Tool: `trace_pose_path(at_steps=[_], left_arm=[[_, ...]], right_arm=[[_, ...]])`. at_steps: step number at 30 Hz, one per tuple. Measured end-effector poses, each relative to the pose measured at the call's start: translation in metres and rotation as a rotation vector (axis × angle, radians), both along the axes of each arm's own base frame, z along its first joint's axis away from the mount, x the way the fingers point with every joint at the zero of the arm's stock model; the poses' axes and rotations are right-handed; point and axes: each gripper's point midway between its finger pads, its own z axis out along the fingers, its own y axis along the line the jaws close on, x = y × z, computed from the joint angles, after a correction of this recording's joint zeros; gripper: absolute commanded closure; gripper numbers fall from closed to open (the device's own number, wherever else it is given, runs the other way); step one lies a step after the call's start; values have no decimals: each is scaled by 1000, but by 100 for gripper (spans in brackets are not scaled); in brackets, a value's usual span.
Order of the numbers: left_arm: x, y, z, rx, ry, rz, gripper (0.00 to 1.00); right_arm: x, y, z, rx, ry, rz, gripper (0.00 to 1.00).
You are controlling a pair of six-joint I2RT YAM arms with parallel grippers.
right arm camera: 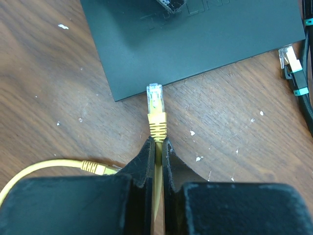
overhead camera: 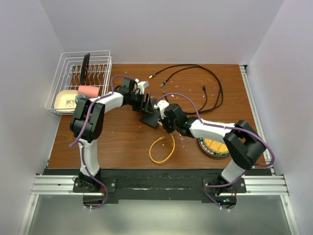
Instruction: Insert the plug into the switch port
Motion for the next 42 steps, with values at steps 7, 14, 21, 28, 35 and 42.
trace_pose_path(at_steps=[7,14,21,28,35,42], left_arm=[[0,0,0,-2,4,4,30],[0,0,0,-2,5,5,30],[0,0,0,-2,5,5,30],[0,0,0,-2,6,5,30],[0,0,0,-3,6,5,30],[-1,-1,0,-7,7,2,30]], right_arm=[[1,-1,0,-7,-6,-10,100],[0,-9,-5,-28,-6,-26,100],[-2,-9,-6,-30,-2,-25,100],[-5,-6,-8,-29,6,-10,100],[-8,-3,-11,-27,17,3,100],[-7,-3,-18,-39,30,4,100]])
